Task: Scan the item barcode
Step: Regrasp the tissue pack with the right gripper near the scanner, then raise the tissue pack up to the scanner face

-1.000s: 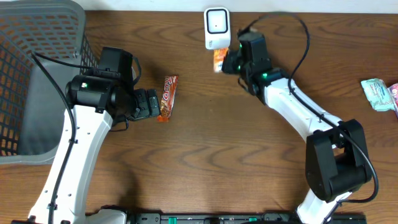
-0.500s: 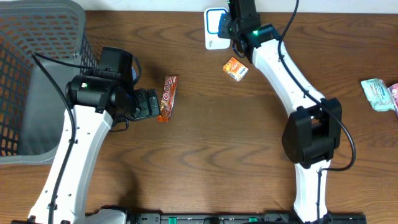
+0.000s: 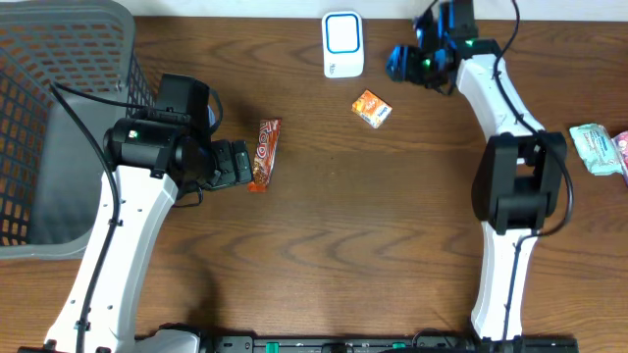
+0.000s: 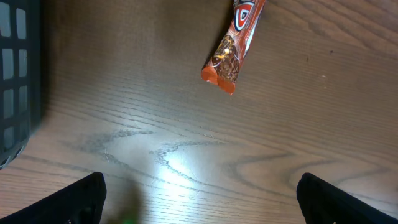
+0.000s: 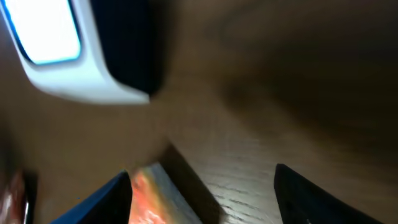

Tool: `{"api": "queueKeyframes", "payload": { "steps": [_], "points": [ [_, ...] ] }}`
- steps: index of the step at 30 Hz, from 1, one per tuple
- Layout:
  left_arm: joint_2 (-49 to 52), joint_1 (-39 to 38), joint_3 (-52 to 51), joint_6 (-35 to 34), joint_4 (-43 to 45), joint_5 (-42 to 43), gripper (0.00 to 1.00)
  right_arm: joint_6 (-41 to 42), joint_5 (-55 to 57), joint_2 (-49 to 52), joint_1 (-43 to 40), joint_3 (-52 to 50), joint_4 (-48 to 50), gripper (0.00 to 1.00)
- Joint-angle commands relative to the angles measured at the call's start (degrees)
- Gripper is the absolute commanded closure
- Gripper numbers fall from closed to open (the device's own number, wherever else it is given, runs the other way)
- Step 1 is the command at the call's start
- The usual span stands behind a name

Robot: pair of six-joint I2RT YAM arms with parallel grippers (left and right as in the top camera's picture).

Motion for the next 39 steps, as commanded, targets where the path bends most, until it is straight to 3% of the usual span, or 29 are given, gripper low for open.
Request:
{"api": "queueKeyframes", "payload": {
  "steps": [1,10,17,25,28,29,39],
  "points": [
    [0.2,-0.1,0.2,-0.7,-0.3,-0.3,0.02,-6.4,-15.3,5.1,0.0,0.7,-0.8,0.31],
    [0.2,0.0,0.2,-0.7,-0.3,-0.3,0.02,-9.4,-19.8,12.1,0.6,0.7,-1.3,0.32],
    [0.2,-0.1,0.2,-0.7,-0.3,-0.3,0.02,-14.9,-15.3,11.5,0.2,0.9,-7.7,0.44],
    [0.2,-0.1,0.2,-0.7,-0.3,-0.3,0.02,-17.0,-1.1,11.5,0.1,1.1,-15.3,0.66],
    [0.2,-0.1,0.2,-0.7,-0.3,-0.3,0.02,-17.0,-1.4,11.5,0.6,1.1,-15.6,0.83],
    [0.2,-0.1,0.2,-0.7,-0.3,-0.3,0.02,-16.7,-1.4,11.5,0.9,1.1,-15.6,0.99],
    [0.2,-0.1,0.2,-0.7,-0.3,-0.3,0.02,-11.6,0.6,6.5,3.5,7.0,-16.0,0.99]
  ]
}}
